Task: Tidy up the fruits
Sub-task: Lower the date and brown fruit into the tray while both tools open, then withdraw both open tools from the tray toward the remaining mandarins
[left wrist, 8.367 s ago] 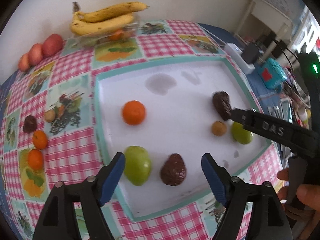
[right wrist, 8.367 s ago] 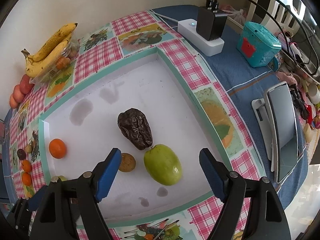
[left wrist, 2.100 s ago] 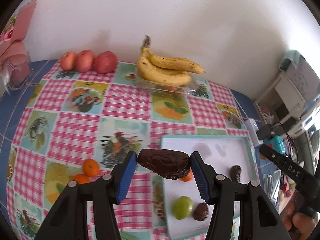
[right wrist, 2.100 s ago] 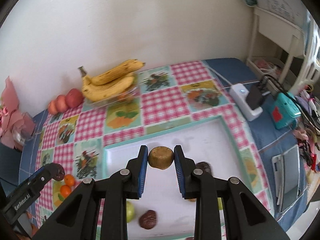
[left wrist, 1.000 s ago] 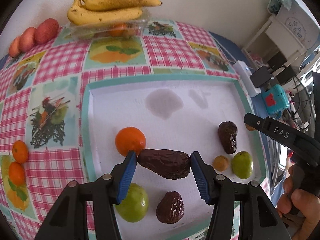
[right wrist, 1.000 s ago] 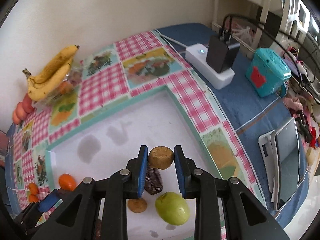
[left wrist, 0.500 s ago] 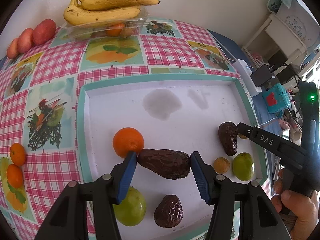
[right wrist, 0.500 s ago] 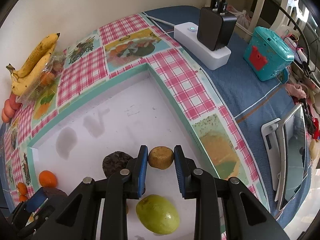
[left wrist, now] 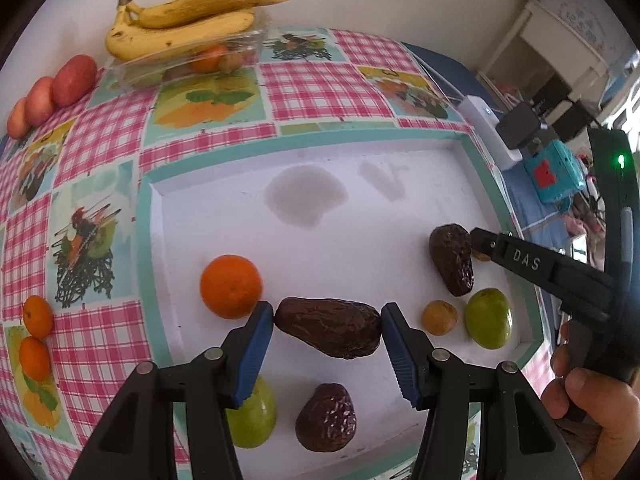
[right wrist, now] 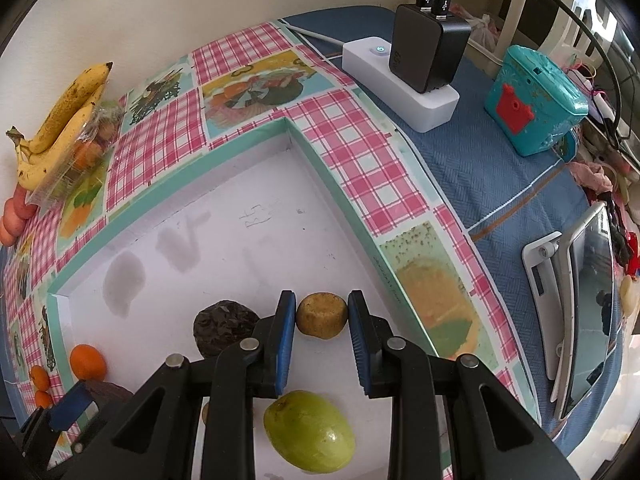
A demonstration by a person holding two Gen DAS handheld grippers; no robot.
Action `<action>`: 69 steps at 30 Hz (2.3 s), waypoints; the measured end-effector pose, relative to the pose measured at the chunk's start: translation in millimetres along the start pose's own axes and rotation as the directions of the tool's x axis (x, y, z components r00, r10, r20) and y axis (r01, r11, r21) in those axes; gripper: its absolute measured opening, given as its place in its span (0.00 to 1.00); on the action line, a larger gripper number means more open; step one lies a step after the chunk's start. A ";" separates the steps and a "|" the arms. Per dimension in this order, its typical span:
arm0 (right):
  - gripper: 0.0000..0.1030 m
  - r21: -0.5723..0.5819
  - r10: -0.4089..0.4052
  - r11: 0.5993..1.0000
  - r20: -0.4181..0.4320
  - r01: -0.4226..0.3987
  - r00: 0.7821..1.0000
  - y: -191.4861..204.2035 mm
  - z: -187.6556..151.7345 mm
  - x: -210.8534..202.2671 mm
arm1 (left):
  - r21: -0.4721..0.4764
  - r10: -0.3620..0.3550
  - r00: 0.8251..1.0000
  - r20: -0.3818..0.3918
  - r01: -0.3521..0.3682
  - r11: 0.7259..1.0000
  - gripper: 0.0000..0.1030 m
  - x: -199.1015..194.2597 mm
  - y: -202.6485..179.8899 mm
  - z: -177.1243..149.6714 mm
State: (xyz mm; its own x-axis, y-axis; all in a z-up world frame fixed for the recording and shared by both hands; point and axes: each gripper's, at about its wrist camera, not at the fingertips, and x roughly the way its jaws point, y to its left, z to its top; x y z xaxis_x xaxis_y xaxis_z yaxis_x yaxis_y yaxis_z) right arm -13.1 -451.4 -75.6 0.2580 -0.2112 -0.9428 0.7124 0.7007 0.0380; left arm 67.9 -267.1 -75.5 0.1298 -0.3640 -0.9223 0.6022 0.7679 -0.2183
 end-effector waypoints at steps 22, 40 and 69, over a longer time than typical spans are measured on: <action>0.39 -0.024 0.001 1.000 0.009 -0.001 1.000 2.5 5.0 -5.0 | 0.022 0.015 1.000 -0.025 -0.014 1.000 0.67 9.5 -10.5 -3.9; 0.75 -0.062 0.031 0.998 0.188 -0.020 0.982 8.9 15.6 -88.3 | -0.150 0.077 0.990 0.116 -0.059 0.987 0.99 -50.1 48.9 6.8; 0.83 -0.242 0.202 0.955 0.119 -0.169 0.972 146.4 -23.8 -91.9 | -0.489 0.466 0.877 0.121 -0.356 0.797 1.00 -155.3 263.5 -51.1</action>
State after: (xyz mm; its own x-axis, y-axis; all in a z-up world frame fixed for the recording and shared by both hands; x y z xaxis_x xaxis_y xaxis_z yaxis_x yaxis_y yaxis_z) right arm 52.0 -313.3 8.7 0.4724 -0.1452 -0.8693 0.4791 0.8702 0.1149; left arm 166.2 18.7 -6.0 0.4892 -0.0249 -0.8718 0.0486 0.9988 -0.0013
